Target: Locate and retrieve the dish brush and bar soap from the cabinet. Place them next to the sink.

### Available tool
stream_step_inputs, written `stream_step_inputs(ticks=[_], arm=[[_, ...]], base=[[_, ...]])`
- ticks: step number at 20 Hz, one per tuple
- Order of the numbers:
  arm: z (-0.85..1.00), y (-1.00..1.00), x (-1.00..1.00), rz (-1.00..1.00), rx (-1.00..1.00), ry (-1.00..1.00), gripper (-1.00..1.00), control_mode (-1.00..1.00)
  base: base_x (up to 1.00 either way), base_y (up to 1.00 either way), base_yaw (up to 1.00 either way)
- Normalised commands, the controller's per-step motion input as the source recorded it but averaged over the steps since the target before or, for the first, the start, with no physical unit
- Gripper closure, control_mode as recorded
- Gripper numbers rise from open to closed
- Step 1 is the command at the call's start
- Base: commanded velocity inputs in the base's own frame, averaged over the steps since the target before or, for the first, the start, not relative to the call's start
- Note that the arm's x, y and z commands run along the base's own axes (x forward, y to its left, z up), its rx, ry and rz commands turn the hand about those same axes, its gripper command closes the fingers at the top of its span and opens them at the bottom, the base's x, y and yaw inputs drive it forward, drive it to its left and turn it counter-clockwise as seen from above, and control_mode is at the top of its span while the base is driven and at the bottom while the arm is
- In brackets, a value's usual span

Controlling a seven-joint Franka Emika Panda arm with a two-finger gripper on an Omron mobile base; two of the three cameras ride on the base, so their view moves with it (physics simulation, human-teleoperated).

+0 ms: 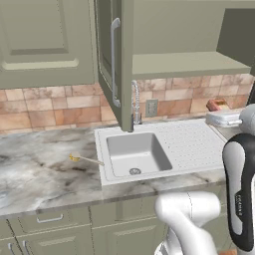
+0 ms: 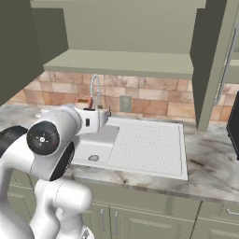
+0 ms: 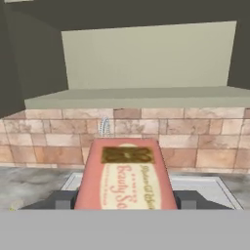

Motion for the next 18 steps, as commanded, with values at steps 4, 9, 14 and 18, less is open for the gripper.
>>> stream_step_inputs(ticks=[4, 9, 14, 18], arm=[[-0.35, 0.30, 0.08, 0.17, -0.12, 0.10, 1.00, -1.00], [-0.39, 0.39, 0.33, 0.20, -0.10, 0.05, 1.00, -1.00], [-0.31, 0.42, 0.41, 0.21, -0.07, 0.00, 1.00, -1.00], [-0.39, 0.56, 0.61, 0.16, -0.05, 0.01, 1.00, -1.00]], base=[[0.00, 0.00, 0.00], [0.00, 0.00, 0.00], [0.00, 0.00, 0.00], [0.00, 0.00, 0.00]])
